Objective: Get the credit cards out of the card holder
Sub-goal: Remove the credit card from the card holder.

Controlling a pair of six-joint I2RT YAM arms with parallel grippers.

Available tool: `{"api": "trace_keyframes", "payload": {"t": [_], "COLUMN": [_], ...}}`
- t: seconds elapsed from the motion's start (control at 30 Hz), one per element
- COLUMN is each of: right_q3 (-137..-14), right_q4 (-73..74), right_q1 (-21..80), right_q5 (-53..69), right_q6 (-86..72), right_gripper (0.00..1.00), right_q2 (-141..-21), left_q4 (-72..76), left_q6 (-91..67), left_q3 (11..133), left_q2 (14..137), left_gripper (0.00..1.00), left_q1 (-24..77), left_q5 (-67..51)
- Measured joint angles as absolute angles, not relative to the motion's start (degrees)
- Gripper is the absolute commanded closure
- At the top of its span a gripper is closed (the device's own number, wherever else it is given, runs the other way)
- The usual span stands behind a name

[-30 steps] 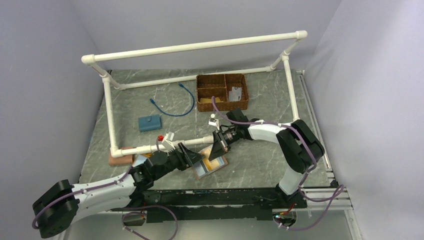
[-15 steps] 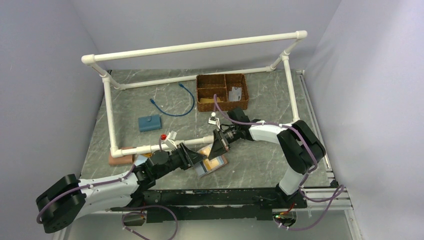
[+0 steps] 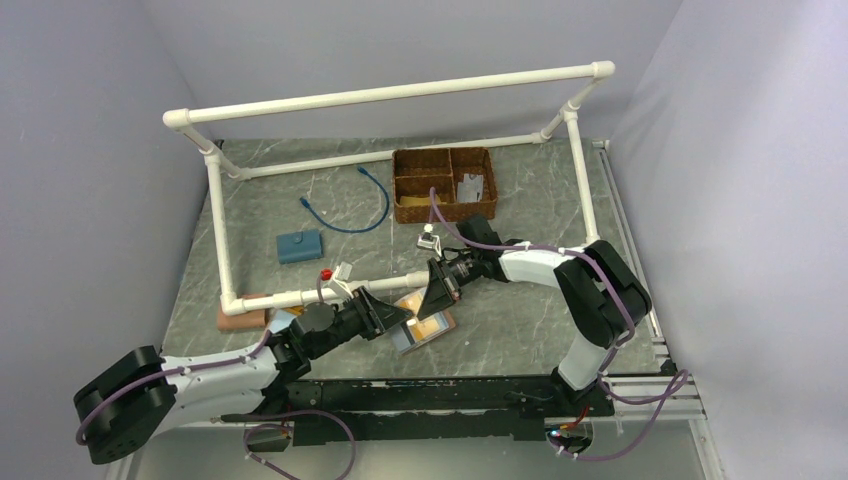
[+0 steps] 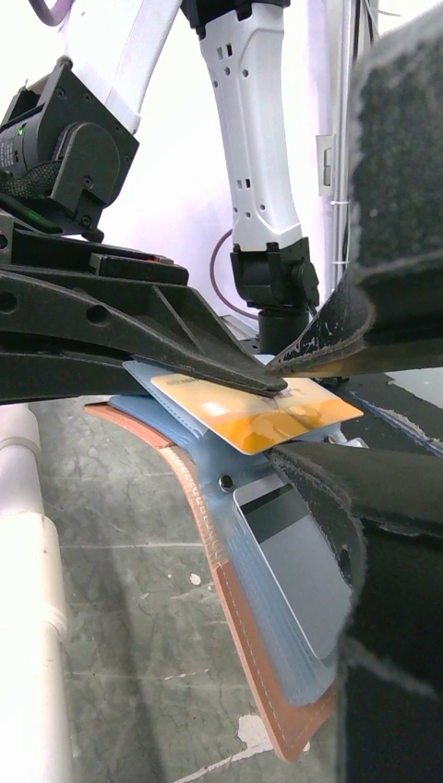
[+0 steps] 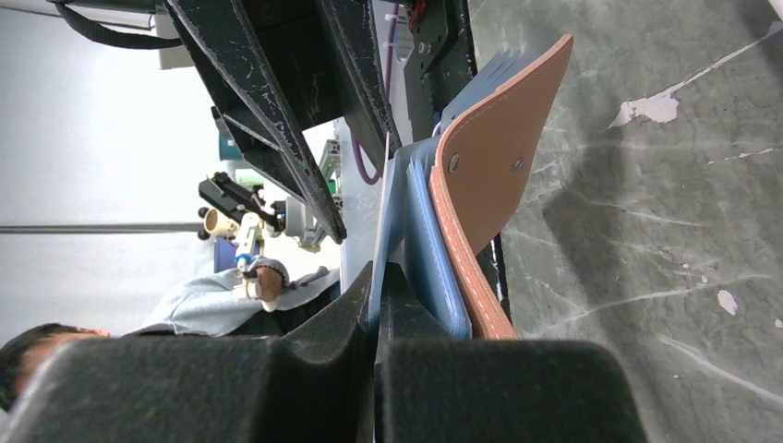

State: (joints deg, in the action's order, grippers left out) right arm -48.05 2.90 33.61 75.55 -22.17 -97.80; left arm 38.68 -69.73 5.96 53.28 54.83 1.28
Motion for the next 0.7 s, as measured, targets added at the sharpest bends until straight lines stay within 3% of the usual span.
{"api": "trace_keyframes", "payload": {"t": [0.27, 0.43, 0.6, 0.7], "right_q3": [-48.03, -47.92, -47.79, -47.79], "right_q4": [2.90, 2.31, 1.89, 1.85], "right_q1": [33.36, 33.30, 32.93, 33.10], "right_q5": [76.03, 76.93, 77.30, 77.56], "right_q6": [-22.20, -22.33, -22.24, -21.98], "right_gripper": [1.00, 1.00, 1.00, 0.92], "right_q2": [-97.80, -97.80, -97.82, -97.82], "left_q4": [42.35, 43.66, 46.48, 47.33], "left_q6": [-69.87, -69.93, -69.73, -69.60], "left_q3": [5.41, 5.34, 4.78, 3.95], "left_q2": [55.59, 56.93, 57.14, 56.49], "left_gripper": [0.72, 1.00, 1.00, 1.00], "left_q1": [54.83, 54.81, 54.78, 54.78], "left_q5": [1.28, 1.32, 1.26, 1.08]}}
